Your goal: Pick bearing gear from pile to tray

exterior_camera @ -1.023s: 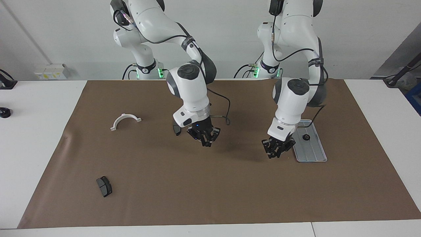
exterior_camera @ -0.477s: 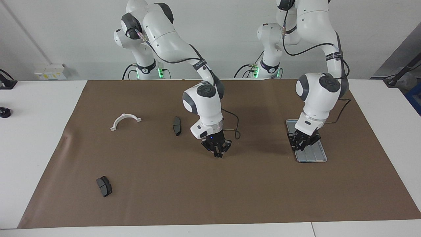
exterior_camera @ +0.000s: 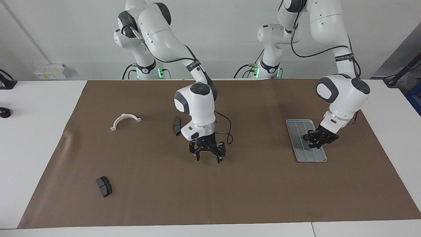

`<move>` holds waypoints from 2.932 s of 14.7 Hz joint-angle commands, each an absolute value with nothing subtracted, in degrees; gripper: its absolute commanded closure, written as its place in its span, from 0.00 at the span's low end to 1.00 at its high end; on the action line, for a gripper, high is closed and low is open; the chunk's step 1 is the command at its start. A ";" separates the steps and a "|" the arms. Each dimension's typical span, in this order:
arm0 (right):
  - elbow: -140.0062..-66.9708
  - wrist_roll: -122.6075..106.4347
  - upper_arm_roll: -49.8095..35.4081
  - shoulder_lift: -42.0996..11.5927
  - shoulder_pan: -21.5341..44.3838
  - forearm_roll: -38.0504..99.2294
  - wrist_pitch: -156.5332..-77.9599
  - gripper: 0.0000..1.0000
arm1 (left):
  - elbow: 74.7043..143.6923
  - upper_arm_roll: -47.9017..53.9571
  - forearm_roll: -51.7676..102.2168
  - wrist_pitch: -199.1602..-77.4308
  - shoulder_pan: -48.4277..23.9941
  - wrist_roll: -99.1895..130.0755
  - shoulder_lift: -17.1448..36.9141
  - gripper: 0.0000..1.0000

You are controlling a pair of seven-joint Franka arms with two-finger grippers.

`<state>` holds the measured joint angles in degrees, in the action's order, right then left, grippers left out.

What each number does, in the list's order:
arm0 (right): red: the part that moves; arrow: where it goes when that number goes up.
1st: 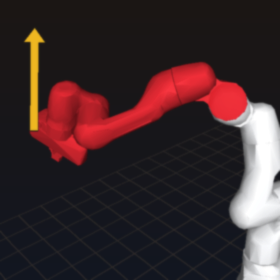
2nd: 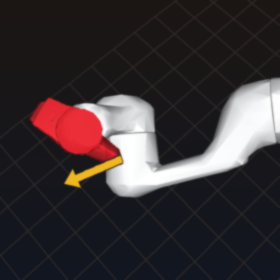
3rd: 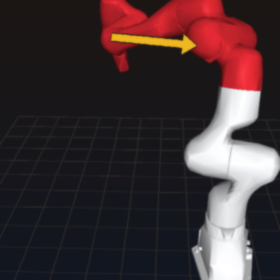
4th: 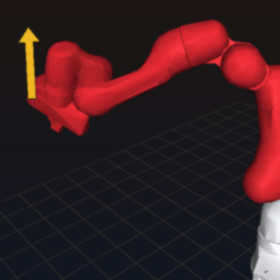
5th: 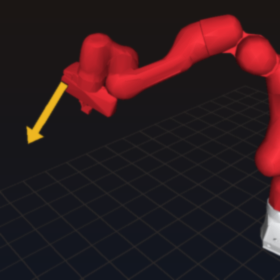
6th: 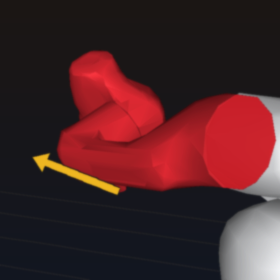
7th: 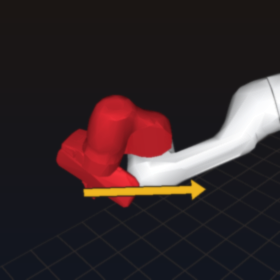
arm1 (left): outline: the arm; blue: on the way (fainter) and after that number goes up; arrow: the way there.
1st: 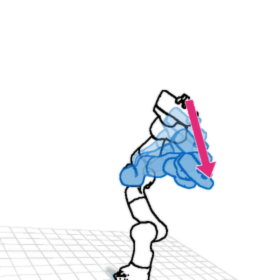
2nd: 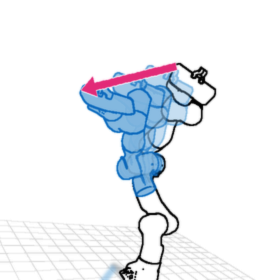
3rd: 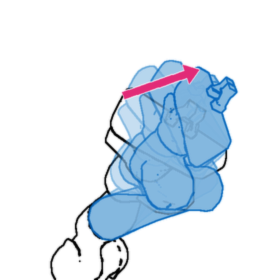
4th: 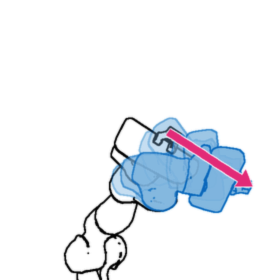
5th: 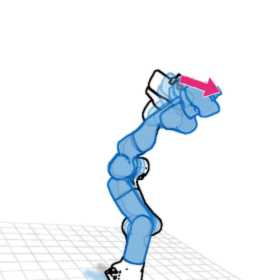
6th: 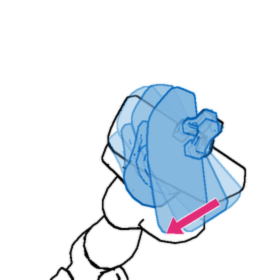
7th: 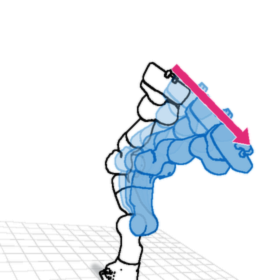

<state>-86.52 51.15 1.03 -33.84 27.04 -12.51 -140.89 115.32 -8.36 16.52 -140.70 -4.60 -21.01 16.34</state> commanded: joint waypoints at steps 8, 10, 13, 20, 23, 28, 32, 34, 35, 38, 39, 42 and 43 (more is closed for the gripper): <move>-88.15 23.67 -0.44 -19.61 9.33 -4.48 -119.73 0.00 | 114.35 -7.82 18.54 -144.94 -3.34 -23.03 19.78 0.00; -88.15 20.75 -0.35 -17.06 7.13 -4.48 -115.33 0.00 | 111.90 -8.08 18.46 -140.30 -3.86 -22.68 17.68 0.00; -88.15 16.55 -0.35 -11.53 4.23 -2.65 -107.87 0.00 | 109.78 -7.82 18.28 -135.28 -5.26 -21.89 14.16 0.00; -85.18 2.82 5.34 -3.26 1.49 0.96 -91.78 0.00 | 106.17 -7.91 13.89 -134.38 -18.52 -2.50 14.41 0.00; -89.89 2.11 5.54 -0.01 0.97 0.00 -90.00 0.00 | 103.64 -7.91 11.26 -135.44 -25.82 8.31 17.29 0.00; -94.92 -1.41 0.79 2.46 -3.52 0.70 -92.29 0.00 | 94.23 -7.82 10.46 -138.85 -32.34 21.69 25.92 0.00; -95.19 -1.14 1.14 3.16 -2.02 0.00 -91.67 0.00 | 90.80 -7.82 10.46 -143.08 -34.54 26.63 31.10 0.00; -95.19 -0.97 1.40 3.25 -1.15 -0.09 -91.58 0.00 | 90.09 -7.65 10.55 -144.57 -35.59 27.42 32.52 0.06; -95.19 -0.97 1.75 3.25 -0.19 -0.17 -91.32 0.00 | 90.35 -7.65 10.55 -145.71 -36.29 27.42 32.52 0.12; -95.19 -1.05 1.93 3.25 -0.70 -0.18 -91.32 0.00 | 90.35 -7.56 10.90 -148.00 -36.56 27.42 33.31 0.23; -95.10 -1.23 1.85 3.25 -0.70 -0.61 -91.14 0.00 | 90.79 -7.56 10.72 -148.09 -36.65 27.33 33.31 0.24; -94.05 -1.23 1.76 2.82 -0.79 -1.41 -89.74 0.00 | 91.76 -7.56 10.46 -148.71 -37.00 27.25 33.40 0.23; -93.87 -1.23 1.76 2.81 -0.70 -1.49 -89.04 0.00 | 92.37 -7.56 10.37 -148.97 -37.18 27.25 33.49 0.22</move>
